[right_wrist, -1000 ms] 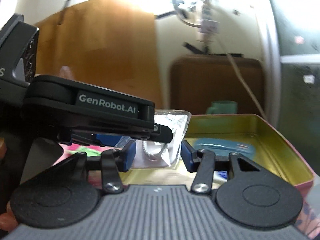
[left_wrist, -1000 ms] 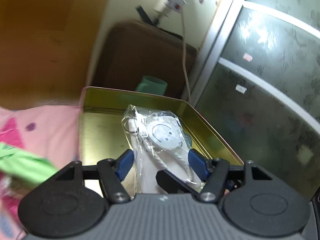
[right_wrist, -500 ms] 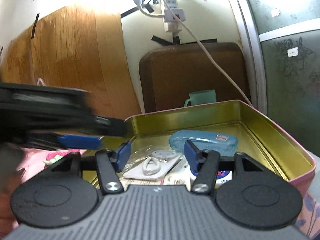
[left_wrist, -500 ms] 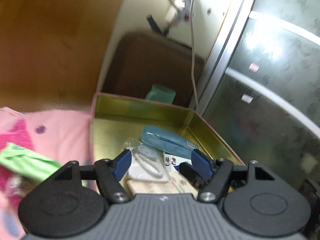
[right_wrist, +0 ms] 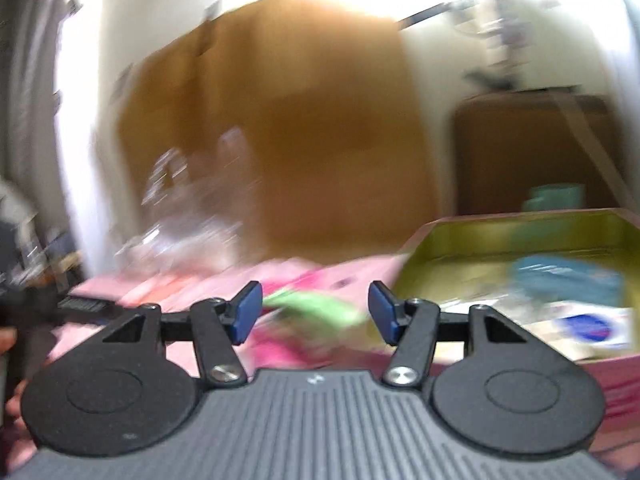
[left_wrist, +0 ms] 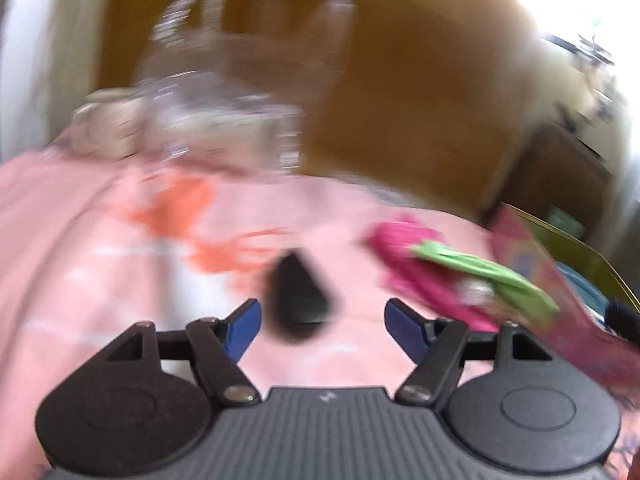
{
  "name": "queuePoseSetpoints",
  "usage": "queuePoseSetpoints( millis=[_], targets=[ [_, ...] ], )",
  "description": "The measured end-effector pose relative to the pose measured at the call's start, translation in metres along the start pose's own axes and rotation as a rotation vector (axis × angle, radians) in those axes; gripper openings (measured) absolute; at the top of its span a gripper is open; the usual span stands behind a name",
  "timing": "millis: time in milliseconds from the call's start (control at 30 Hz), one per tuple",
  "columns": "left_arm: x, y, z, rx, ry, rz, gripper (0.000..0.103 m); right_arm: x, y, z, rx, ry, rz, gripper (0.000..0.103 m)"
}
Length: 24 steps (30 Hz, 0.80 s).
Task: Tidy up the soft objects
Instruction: 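Grasp the black teardrop pouch with the left tool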
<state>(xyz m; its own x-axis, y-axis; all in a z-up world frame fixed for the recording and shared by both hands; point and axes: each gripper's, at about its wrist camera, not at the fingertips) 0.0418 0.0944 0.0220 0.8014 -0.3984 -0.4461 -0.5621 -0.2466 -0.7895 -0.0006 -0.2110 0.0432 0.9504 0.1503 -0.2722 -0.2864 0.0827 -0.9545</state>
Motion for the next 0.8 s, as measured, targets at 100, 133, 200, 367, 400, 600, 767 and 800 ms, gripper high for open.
queuePoseSetpoints(
  millis=[100,133,200,367,400,600,767,800],
  targets=[
    [-0.005,0.000,0.026,-0.044,-0.041,-0.046,0.070,0.025,0.009,0.044,-0.062,-0.093,0.095,0.061],
    [-0.006,0.001,0.030,-0.047,-0.057,-0.061,0.070,0.035,0.011,0.058,-0.076,-0.128,0.130,0.061],
    [-0.010,0.005,0.044,-0.090,-0.061,-0.084,0.070,0.053,0.016,0.085,-0.112,-0.182,0.183,0.062],
    [-0.026,0.006,0.060,-0.163,0.008,-0.177,0.071,0.098,0.018,0.137,-0.184,-0.213,0.299,0.066],
    [-0.028,0.006,0.060,-0.164,0.013,-0.191,0.071,0.107,0.017,0.145,-0.192,-0.213,0.316,0.069],
    [-0.028,0.006,0.059,-0.151,0.032,-0.210,0.072,0.144,0.015,0.181,-0.219,-0.211,0.384,0.075],
    [-0.027,0.006,0.061,-0.154,0.043,-0.206,0.072,0.150,0.023,0.192,-0.315,-0.153,0.368,0.053],
    [-0.027,0.007,0.060,-0.152,0.043,-0.203,0.072,0.144,0.023,0.188,-0.310,-0.160,0.375,0.053]
  ],
)
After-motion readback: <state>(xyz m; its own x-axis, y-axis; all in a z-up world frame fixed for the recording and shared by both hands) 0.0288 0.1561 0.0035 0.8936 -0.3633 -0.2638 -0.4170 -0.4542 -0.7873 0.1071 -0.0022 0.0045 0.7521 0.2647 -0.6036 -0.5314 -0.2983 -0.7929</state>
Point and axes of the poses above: each gripper's, at about its wrist camera, not at the fingertips, and x roughly the way its jaws point, z to its left, y to its underside, and after that the axes turned 15 degrees about y, right-handed
